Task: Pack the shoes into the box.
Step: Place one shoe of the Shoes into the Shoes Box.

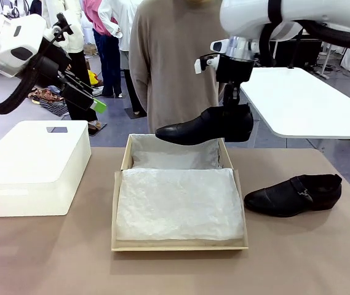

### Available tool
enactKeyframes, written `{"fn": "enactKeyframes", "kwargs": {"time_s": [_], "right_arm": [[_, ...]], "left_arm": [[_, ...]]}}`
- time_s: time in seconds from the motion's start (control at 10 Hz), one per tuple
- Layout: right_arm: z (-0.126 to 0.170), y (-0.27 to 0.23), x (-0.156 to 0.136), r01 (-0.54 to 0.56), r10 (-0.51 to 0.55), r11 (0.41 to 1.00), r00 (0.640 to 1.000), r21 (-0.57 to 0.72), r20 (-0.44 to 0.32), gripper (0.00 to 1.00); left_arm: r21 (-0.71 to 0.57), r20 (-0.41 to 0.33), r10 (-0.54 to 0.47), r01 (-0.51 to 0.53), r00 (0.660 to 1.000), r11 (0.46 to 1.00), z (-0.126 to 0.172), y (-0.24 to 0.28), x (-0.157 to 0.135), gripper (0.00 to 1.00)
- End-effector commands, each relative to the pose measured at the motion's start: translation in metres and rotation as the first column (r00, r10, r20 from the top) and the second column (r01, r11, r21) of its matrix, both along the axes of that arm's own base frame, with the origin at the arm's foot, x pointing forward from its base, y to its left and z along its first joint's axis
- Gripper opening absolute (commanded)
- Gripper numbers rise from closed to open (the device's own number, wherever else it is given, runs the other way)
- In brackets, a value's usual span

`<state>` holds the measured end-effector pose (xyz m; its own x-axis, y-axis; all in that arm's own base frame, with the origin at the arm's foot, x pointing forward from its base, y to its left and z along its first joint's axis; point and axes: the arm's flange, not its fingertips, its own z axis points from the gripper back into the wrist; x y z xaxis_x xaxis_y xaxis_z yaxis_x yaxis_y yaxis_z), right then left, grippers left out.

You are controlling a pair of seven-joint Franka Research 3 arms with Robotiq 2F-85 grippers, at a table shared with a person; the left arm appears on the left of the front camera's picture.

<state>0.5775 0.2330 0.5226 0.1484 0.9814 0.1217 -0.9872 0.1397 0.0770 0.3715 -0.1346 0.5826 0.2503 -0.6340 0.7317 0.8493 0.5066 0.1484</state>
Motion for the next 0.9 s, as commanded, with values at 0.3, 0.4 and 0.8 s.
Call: {"fn": "enactKeyframes", "kwargs": {"time_s": [0.3, 0.4, 0.8], "right_arm": [[-0.022, 0.034, 0.029, 0.037, -0.037, 0.999, 0.999, -0.005, 0.03, 0.0], [-0.029, 0.038, 0.031, 0.042, -0.041, 0.999, 0.999, -0.005, 0.03, 0.0], [-0.058, 0.054, 0.033, 0.046, -0.045, 0.999, 0.999, -0.009, 0.023, 0.0]], "left_arm": [[-0.016, 0.002, -0.02, 0.02, 1.0, 1.0, -0.002, 0.002, 0.001, 1.0], [-0.016, 0.002, -0.02, 0.02, 1.0, 1.0, -0.002, 0.002, 0.001, 1.0], [-0.016, 0.002, -0.02, 0.02, 1.0, 1.0, -0.002, 0.002, 0.001, 1.0]]}}
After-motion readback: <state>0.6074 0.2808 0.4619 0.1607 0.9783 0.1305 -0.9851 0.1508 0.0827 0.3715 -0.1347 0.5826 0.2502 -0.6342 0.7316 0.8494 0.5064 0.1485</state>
